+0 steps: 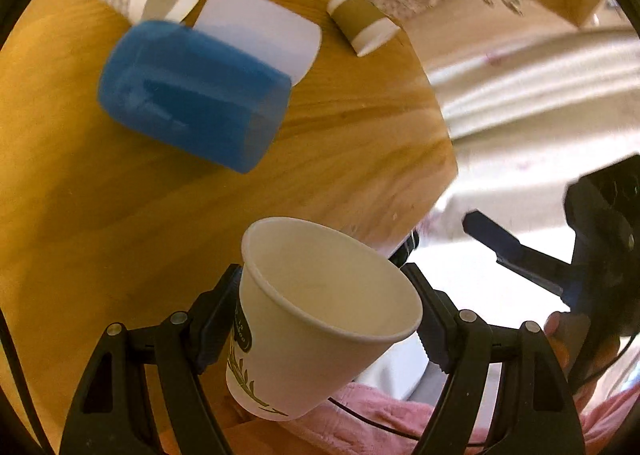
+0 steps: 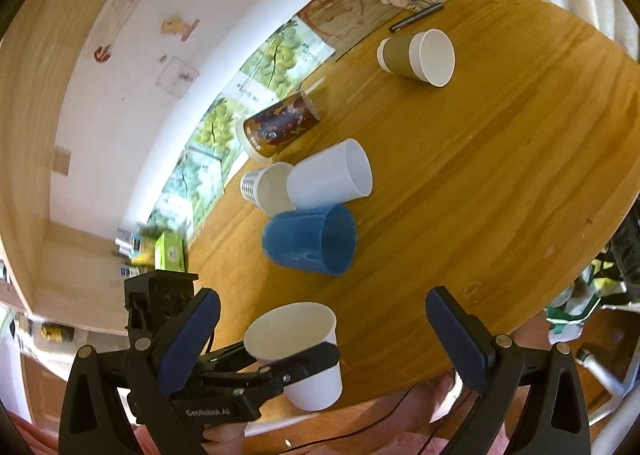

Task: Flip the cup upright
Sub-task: 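Lift the white paper cup with the left gripper and rotate it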

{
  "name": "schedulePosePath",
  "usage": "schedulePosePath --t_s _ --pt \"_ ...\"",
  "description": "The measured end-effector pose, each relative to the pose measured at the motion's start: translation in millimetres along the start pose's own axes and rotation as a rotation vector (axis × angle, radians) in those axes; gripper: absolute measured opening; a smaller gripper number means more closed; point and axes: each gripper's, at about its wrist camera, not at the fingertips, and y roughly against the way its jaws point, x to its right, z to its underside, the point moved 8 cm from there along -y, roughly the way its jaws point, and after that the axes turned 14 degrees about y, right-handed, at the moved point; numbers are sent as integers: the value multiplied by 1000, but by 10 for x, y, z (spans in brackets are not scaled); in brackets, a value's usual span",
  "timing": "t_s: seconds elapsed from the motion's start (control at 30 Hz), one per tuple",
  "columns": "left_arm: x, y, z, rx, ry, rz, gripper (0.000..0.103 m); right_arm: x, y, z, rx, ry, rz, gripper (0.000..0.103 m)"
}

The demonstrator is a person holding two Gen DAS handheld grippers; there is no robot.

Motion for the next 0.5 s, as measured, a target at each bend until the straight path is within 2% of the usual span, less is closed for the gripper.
schedulePosePath --t_s 0.23,0.5 --pt "29 -217 14 95 120 3 81 150 84 -23 -59 101 -42 103" --pt "-33 -336 11 151 211 34 81 260 123 -37 -100 212 -102 103"
